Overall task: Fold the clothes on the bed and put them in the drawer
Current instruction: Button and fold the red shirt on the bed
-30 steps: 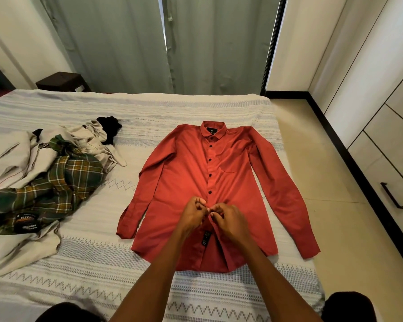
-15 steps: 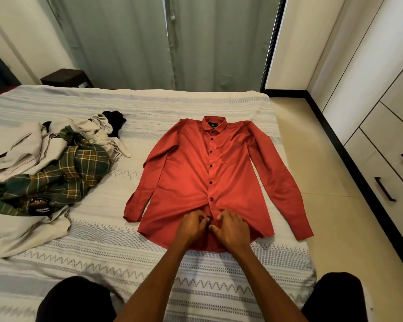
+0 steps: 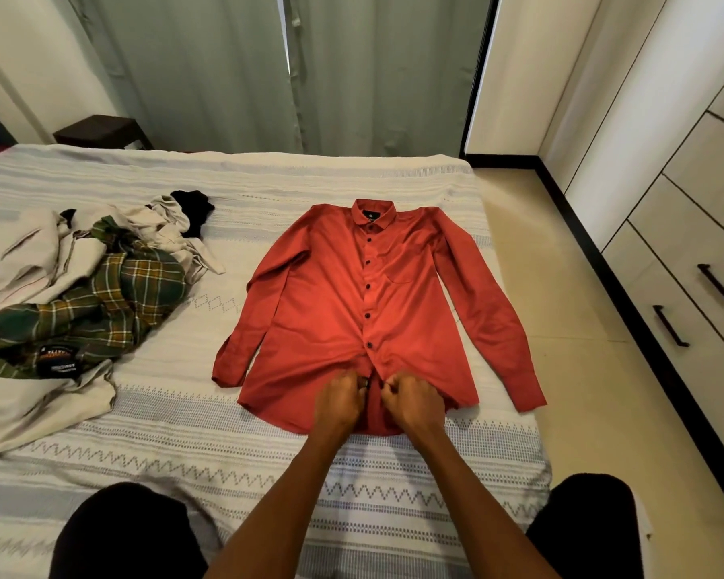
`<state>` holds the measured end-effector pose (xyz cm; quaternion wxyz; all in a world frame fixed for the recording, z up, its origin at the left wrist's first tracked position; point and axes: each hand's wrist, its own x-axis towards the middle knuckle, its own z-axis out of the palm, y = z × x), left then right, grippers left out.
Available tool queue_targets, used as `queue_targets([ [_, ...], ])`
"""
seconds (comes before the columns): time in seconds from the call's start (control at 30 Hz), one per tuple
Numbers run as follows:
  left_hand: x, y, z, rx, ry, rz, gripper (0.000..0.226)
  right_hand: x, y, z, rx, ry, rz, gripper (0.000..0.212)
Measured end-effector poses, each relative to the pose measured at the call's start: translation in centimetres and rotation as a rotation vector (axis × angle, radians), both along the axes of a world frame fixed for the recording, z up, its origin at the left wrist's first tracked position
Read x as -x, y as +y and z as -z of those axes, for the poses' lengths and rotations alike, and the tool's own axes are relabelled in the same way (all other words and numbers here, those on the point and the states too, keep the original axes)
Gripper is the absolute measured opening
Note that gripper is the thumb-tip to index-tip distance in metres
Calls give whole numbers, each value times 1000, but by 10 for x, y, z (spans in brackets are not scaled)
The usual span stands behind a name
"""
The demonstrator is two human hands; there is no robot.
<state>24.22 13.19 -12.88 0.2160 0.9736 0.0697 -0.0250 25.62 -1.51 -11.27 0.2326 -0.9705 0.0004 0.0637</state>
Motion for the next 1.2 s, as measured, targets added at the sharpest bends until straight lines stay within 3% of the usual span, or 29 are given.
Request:
queue_targets([
  [0.13, -8, -1, -8, 460, 83, -113, 15, -4, 3, -2, -151, -17, 18, 25],
  [0.27, -11, -4, -15, 705, 219, -211, 26, -1, 11, -4, -221, -55, -41, 21],
  [0.4, -9, 4, -19, 848, 281, -225, 18, 3, 9, -8, -215, -112, -71, 18],
  [0.6, -5, 10, -20, 833, 296, -167, 14, 10, 3, -9, -96, -186, -159, 16],
  [0.83, -13, 17, -28, 635, 228, 0, 23, 16, 5, -13, 42, -267, -148, 18],
  [0.9, -16, 18, -29, 647, 235, 1, 20, 16, 8, -11, -41, -212, -146, 15],
  [1.0, -14, 16, -34, 742, 272, -95, 21, 14, 8, -8, -346, -67, -48, 8],
  [1.2, -10, 9, -28, 927, 241, -249, 15, 11, 8, 3, -516, -37, 41, 6],
])
